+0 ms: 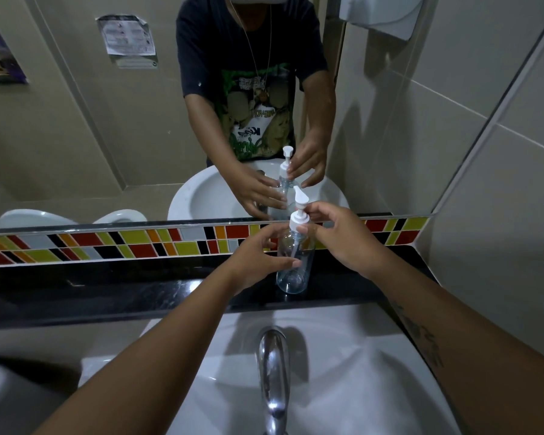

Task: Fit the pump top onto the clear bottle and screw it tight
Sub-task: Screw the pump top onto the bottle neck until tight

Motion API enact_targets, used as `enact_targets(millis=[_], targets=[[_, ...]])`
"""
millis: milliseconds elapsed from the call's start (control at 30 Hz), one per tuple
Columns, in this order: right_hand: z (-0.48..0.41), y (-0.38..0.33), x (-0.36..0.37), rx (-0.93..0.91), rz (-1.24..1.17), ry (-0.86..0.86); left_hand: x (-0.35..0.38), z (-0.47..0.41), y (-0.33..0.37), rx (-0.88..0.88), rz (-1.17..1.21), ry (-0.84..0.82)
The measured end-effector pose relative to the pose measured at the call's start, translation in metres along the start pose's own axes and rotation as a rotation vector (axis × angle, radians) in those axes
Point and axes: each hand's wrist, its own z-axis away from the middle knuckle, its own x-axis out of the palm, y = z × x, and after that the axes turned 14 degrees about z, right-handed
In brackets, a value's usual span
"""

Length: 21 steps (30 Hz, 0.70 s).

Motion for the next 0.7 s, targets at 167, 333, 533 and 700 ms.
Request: enact_targets(millis=[167, 333, 533, 700], targets=[[0.006, -0.001, 0.01, 0.014, -0.049, 0.127, 0.013, 0.006, -0.012, 0.038, 0.07, 0.116], [0.007, -0.003, 0.009, -0.001, -0.057, 0.108, 0.01, 0.006, -0.011, -0.013, 0.02, 0.068], [0.005, -0.003, 0.0, 0.002, -0.023, 0.011, 0.001, -0.003, 0.003, -0.108, -0.015, -0.09], [0.008, -0.004, 0.006, 0.008, -0.064, 0.065, 0.009, 0.004, -0.01, -0.037, 0.037, 0.005]])
